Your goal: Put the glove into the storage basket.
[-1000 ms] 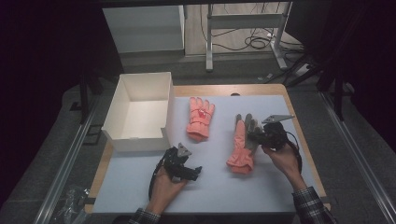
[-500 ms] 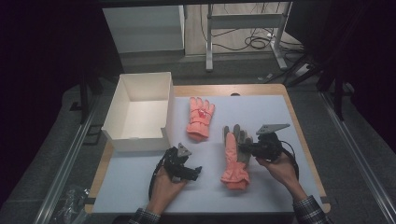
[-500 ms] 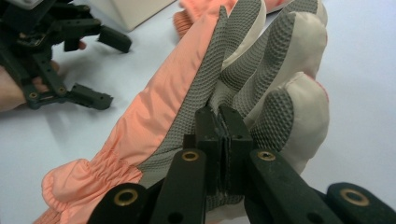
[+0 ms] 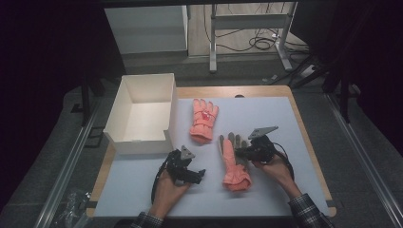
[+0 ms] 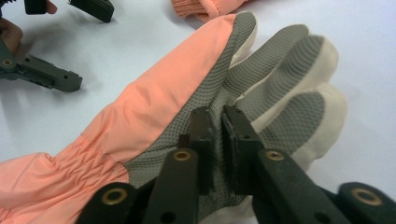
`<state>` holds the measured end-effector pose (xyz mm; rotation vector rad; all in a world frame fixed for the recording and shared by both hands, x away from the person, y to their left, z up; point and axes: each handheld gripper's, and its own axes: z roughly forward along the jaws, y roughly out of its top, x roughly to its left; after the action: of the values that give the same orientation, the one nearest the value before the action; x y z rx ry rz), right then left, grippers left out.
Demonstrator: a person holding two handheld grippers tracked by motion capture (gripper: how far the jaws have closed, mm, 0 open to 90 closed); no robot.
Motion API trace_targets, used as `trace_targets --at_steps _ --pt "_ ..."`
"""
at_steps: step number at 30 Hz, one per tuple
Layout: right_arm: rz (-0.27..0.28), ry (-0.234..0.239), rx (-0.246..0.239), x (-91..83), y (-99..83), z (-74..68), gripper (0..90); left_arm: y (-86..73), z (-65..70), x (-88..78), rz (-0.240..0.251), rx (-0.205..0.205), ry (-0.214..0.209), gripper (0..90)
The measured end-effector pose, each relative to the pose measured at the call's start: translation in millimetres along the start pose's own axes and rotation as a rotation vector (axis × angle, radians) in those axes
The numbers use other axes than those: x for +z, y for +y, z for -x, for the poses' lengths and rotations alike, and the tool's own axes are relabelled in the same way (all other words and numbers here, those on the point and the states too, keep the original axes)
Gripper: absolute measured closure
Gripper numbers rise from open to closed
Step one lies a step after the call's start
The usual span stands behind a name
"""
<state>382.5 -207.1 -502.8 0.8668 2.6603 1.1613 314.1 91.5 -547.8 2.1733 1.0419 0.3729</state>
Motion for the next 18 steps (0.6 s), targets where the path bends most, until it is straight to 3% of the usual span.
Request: trace_targets --at_steps 5,8,14,18 --pt "0.002 -0.077 -0.045 -5.5 7.6 -4.4 72.2 0.0 -0.1 0.0 0.000 0.002 0.001 2.8" --pt "0.021 -0.108 -0.033 -8.8 16.4 -3.7 64.6 0.1 -0.2 0.0 0.000 0.003 0.001 2.8" --pt "0.048 -0.123 0.022 -4.9 34.2 2.4 53.4 0.1 -0.3 -0.1 0.000 0.005 0.002 2.8" --pt "0.050 -0.121 0.031 2.8 47.9 3.5 49.1 0.1 -0.3 0.0 0.000 0.004 0.001 2.8"
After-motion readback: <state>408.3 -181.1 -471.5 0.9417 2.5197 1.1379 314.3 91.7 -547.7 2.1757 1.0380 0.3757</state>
